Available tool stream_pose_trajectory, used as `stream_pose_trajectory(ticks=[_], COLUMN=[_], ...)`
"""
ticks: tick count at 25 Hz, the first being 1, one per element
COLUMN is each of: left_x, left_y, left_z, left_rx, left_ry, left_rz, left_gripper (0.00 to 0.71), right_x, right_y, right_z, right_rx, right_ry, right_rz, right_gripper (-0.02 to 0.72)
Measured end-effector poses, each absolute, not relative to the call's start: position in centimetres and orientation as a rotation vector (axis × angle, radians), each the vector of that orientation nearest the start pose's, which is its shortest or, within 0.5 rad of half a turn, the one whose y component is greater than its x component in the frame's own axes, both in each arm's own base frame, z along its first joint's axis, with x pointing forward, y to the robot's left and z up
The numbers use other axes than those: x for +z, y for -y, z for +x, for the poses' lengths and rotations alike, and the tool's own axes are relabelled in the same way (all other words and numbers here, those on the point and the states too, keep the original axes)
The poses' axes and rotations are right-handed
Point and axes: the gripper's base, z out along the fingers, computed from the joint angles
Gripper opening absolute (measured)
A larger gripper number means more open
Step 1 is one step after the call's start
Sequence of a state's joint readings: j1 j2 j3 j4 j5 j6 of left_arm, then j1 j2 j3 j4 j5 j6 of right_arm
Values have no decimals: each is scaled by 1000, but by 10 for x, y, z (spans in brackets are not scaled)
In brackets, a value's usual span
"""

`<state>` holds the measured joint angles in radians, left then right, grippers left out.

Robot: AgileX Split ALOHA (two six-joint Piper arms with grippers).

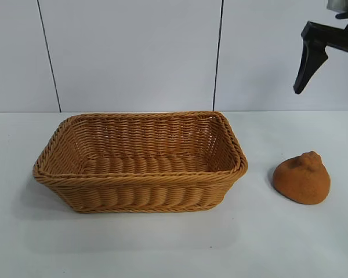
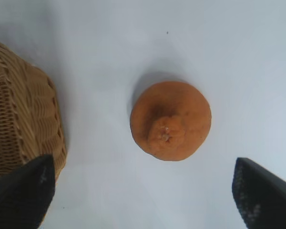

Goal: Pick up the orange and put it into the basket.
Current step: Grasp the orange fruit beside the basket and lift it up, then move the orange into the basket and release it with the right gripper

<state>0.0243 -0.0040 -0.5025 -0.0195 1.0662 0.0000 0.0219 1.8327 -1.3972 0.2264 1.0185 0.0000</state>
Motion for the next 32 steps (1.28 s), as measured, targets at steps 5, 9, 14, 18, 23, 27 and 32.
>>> stream_pose_trajectory(ticks=[5,9,14,18,23,27,32], left_x=[278,278,278,278,278,278,278], left_y=[2,2,2,2,2,2,2], left_z=[-6,-6,-6,-6,-6,-6,-6], left_rx=[-8,-8,-8,-8,-8,-8,-8], left_ry=[-2043,-2043,-2043,-2043,-2043,-2043,-2043], left_rz=[-24,-24,-24,-24,-24,-24,-24], left_gripper=[693,693,693,693,693,693,693], right_x=[196,162,124,115,122,153,214], right_y=[-26,-27,-27,-27,-27,-27,-30], right_z=[381,387,390,391,389,388,379], right_rx=[300,317,316,319,327,326,364], right_ry=[-3025,-3102,-3184,-3200,-3204,-3123,-2962], right_rz=[130,159,183,192,179,155,137], right_gripper=[694,694,694,505,83,61,61])
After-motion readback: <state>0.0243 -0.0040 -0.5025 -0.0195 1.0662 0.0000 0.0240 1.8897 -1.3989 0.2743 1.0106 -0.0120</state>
